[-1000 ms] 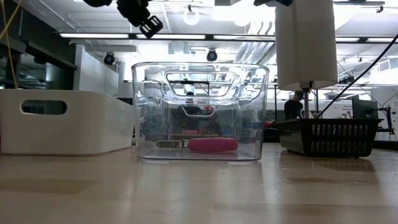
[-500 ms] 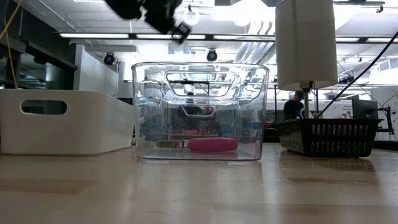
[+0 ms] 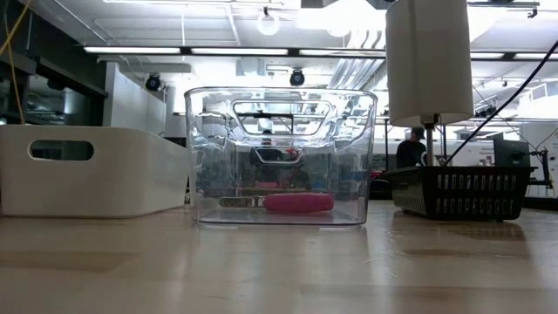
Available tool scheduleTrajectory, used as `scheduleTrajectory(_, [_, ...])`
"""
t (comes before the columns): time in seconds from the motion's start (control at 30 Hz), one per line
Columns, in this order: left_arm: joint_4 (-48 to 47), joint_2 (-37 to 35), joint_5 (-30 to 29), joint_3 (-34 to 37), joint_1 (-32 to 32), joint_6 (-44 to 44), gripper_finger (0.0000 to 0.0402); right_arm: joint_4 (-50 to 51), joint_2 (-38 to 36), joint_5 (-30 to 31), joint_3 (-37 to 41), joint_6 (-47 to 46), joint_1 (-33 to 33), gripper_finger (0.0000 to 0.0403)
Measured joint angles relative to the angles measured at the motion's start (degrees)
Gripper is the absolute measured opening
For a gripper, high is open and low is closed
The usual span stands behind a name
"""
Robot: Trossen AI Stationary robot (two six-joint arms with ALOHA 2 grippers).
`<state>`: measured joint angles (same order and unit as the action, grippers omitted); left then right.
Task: Pick & Place School Supplies
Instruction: Put the pink punch plier into the transparent bin
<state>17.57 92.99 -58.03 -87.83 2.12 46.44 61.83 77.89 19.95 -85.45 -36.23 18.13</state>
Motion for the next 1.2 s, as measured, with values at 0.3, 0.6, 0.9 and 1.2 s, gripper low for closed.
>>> scheduleTrajectory(0.3, [-44.5,-5.7,19.9,-10.1,-19.7,-36.0,0.0000,2.7,0.0,5.3,0.0,-7.8,7.7,0.0157])
scheduleTrajectory(0.6, [-79.6,-7.3,40.0,-10.0,-40.5,-59.6,0.0000,3.1,0.2,9.1,0.0,-10.5,11.1,0.0158])
scheduleTrajectory(0.9, [-98.0,-4.1,40.7,-9.9,-42.4,-53.6,0.0001,3.1,0.3,11.7,0.0,-8.5,11.0,0.0157])
scheduleTrajectory(1.2, [-99.8,-1.8,39.8,-9.9,-40.3,-47.4,0.0001,3.1,0.3,11.7,0.0,-8.5,11.0,0.0158])
